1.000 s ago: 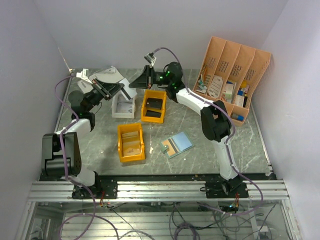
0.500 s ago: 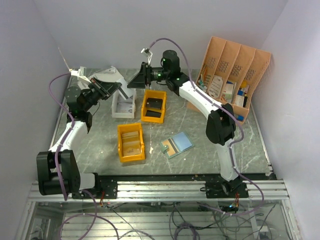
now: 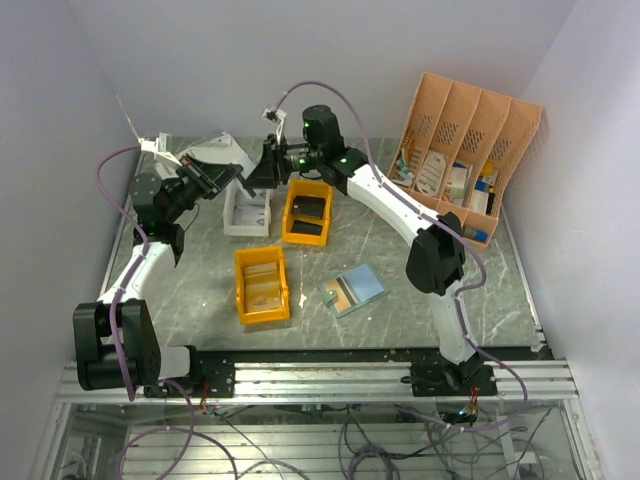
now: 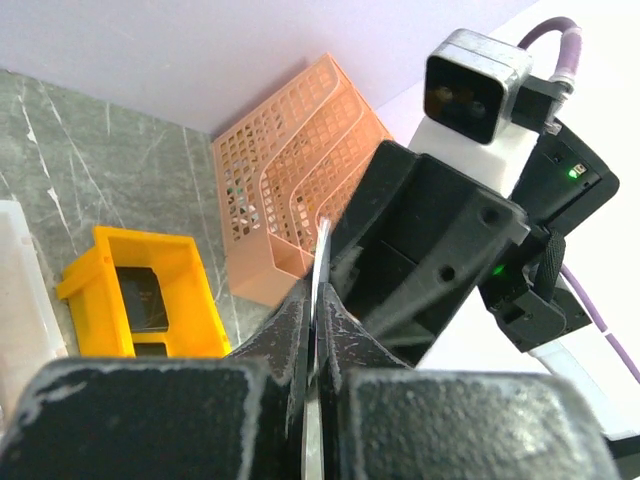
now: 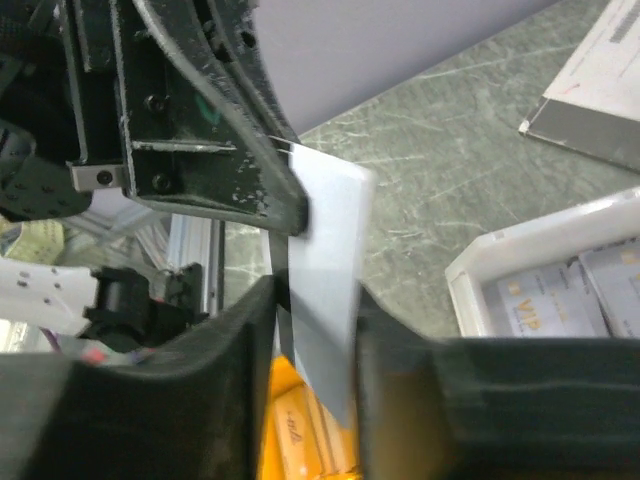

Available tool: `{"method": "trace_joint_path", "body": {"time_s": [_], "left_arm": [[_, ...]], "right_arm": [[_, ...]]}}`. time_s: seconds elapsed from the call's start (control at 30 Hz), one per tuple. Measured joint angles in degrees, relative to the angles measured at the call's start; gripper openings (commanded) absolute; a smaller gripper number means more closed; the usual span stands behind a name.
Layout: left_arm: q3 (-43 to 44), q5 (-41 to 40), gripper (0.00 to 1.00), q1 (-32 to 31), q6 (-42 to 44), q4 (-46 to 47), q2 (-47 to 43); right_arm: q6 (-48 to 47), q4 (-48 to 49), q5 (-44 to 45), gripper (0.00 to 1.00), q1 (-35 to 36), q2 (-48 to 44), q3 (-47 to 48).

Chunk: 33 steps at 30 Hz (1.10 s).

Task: Put the credit cards into the card holder
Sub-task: Place the credit card at the center of the board.

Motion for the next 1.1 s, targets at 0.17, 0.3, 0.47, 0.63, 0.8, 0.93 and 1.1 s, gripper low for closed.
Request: {"method": "trace_joint_path", "body": {"time_s": [0.17,0.3,0.47,0.63,0.8,0.93,1.1], "left_arm": [[-0.1,0.9,0.27,0.0,0.1,1.2,0.1],[-0.6,1.7,0.58,0.0,-1.2,3.5,0.5],[-2.5,4.2,0.62,0.0,-7.1,11.9,3.4],[-3.3,6.7,0.43,0.0,-12.3,19.4,6.5],[-3.4,8.2,0.47,-0.1,-15.6,25.4,7.3],[-3.4,9.1,0.33,-0.1,-16.5,26.3,8.1],[-3.1,10.1,0.07,-0.3,-16.0,26.4,8.1]], "right_arm": [[2.0,0.1,-2.6,0.0,-0.9,0.0,0.0],[4.2,3.5,-5.7,0.0,-1.1,-0.1,-1.2],[16.3,18.2,-11.1,0.0,-1.5,-0.7,-9.2],[31.6,33.3,-14.9,0.0,-2.3,-0.4,-13.7],[36.5,38.1,-15.8,0.0,-2.6,-0.4,-13.7],[37.0,38.6,-16.1,0.0,-2.6,-0.4,-13.6],[34.9,34.5,-15.6,0.29,-2.7,-0.2,-13.1]]}}
